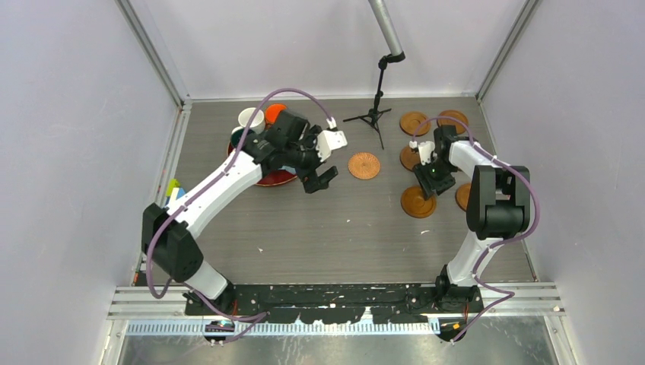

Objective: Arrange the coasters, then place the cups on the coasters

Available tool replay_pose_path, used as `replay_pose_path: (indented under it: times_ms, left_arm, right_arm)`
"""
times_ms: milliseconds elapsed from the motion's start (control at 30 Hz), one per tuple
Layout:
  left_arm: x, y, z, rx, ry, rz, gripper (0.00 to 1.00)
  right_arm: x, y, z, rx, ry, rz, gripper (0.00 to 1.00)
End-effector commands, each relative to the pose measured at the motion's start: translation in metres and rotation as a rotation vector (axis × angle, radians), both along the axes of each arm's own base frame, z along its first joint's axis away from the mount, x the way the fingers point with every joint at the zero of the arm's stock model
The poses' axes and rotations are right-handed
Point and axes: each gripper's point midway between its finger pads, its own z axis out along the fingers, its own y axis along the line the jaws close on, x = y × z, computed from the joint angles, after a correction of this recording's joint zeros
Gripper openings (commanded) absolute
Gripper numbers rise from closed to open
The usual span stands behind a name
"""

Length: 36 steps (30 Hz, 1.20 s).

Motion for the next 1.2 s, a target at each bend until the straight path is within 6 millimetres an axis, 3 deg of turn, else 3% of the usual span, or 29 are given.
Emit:
replay_pose_path:
  times_ms: [0, 333, 900, 1033, 1167]
  left_arm:
    - [-0.011, 0.016, 0.025, -0.078, -0.002, 0.048, 1.00]
    - [-0.020, 0.048, 0.032, -0.077, 0.017, 0.107, 1.00]
    - [-0.024, 0.054, 0.026, -0.095, 0.056, 0.142, 1.00]
    - [-0.023, 0.056, 0.030, -0.108, 0.062, 0.155, 1.00]
    - [-0.015, 0.064, 0.039, -0.150, 0.074, 0.220, 1.00]
  right_arm:
    - [0.017, -0.012, 0.006, -0.053, -0.057, 0.000, 0.52]
    - [0.028, -0.029, 0.005, -0.118, -0.069, -0.030, 0.49]
    - [0.036, -0.049, 0.006, -0.188, -0.073, -0.047, 0.48]
    - [0.036, -0.041, 0.018, -0.140, -0.083, -0.039, 0.48]
    - [0.043, -0.018, 0.054, -0.023, -0.150, -0.035, 0.50]
